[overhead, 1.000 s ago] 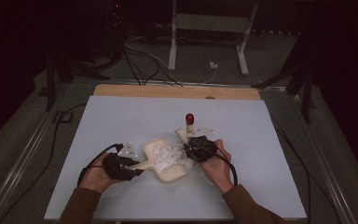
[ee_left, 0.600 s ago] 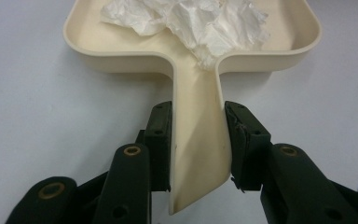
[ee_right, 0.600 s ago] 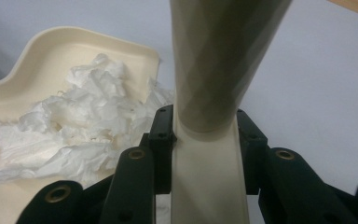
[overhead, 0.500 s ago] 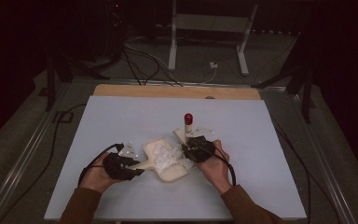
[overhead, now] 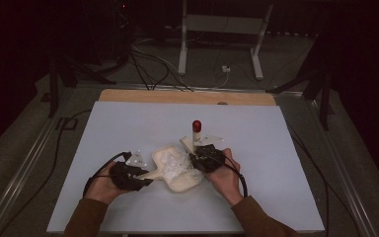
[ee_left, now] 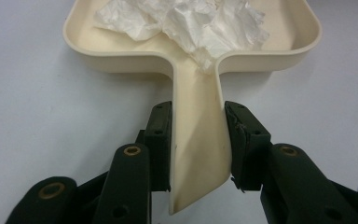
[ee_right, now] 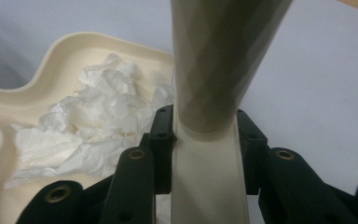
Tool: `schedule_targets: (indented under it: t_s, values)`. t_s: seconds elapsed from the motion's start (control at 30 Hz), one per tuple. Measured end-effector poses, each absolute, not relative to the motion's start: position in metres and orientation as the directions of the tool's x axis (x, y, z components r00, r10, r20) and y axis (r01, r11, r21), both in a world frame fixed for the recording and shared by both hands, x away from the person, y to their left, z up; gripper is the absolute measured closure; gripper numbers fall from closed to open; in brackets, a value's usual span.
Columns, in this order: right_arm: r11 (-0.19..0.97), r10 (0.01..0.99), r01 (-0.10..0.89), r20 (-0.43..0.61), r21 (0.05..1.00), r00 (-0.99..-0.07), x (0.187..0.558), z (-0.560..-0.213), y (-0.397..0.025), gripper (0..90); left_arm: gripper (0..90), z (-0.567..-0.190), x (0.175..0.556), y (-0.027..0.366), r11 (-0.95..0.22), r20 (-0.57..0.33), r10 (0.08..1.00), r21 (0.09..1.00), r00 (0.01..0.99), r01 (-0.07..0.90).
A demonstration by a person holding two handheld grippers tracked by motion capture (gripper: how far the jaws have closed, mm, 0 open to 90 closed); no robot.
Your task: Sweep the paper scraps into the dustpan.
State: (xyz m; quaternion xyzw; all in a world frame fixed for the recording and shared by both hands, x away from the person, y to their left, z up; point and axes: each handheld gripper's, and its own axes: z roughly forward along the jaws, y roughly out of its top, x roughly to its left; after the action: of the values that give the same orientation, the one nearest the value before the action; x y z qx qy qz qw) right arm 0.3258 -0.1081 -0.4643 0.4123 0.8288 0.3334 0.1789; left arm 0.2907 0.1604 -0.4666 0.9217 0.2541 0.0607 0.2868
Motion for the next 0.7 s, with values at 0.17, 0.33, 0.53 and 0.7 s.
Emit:
schedule_targets:
  t_s: [0.17, 0.33, 0.53, 0.7]
  values:
    - [0.439, 0.797, 0.562, -0.016, 0.701, -0.603, 0.325, -0.464, -0.104, 66.9, 65.8, -0.467, 0.291, 0.160, -0.705, -0.034, 0.504, 0.560, 0.863, 0.434]
    - [0.441, 0.791, 0.560, -0.008, 0.701, -0.612, 0.324, -0.463, -0.099, 66.9, 65.7, -0.467, 0.291, 0.159, -0.705, -0.034, 0.504, 0.561, 0.863, 0.434]
    - [0.446, 0.778, 0.554, 0.002, 0.703, -0.628, 0.321, -0.462, -0.093, 66.9, 65.7, -0.467, 0.291, 0.159, -0.705, -0.034, 0.504, 0.561, 0.863, 0.434]
    - [0.447, 0.770, 0.547, 0.007, 0.708, -0.638, 0.320, -0.459, -0.088, 66.9, 65.7, -0.467, 0.291, 0.160, -0.705, -0.032, 0.503, 0.562, 0.864, 0.432]
